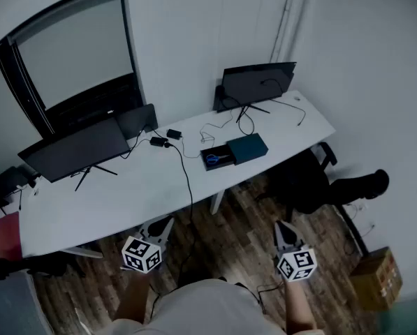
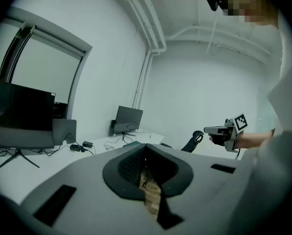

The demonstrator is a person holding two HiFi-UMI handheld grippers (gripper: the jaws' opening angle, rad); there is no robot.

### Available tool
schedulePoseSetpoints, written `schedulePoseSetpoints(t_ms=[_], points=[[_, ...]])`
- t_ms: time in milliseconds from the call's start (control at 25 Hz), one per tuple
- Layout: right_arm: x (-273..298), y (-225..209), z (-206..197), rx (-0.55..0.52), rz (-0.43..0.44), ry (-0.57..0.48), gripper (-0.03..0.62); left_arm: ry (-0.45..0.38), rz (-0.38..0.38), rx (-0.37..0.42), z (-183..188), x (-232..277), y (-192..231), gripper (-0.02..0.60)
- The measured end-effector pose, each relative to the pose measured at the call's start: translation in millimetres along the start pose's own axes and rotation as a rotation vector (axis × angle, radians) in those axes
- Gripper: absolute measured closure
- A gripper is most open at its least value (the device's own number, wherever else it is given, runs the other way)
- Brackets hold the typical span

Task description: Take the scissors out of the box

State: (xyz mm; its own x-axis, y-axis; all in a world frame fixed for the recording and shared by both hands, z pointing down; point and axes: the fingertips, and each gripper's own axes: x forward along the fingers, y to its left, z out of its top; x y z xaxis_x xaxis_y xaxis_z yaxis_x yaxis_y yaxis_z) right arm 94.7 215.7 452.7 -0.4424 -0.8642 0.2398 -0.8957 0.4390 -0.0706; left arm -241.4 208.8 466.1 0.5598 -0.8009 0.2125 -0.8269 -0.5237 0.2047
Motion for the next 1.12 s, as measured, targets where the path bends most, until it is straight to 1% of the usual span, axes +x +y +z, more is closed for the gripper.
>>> schedulePoseSetpoints(t_ms=[360, 640, 880, 1120], points=[[5, 6, 3, -0.002, -0.002, -0.003, 0.56, 0.003, -0.007, -0.006, 0, 0, 6, 0.549], [7, 15, 4, 0.022, -0.016, -0.007, 0.56, 0.008, -0.023, -0.009, -2, -3, 16, 0.549], [10, 32, -2, 0.035, -0.04, 0.005, 0.56, 0.026, -0.051, -0.01, -8, -8, 28, 0.549], [14, 53, -5, 0.043, -0.055, 0.01, 0.56, 0.033, -0.077, 0.004, -9, -16, 39, 0.549]])
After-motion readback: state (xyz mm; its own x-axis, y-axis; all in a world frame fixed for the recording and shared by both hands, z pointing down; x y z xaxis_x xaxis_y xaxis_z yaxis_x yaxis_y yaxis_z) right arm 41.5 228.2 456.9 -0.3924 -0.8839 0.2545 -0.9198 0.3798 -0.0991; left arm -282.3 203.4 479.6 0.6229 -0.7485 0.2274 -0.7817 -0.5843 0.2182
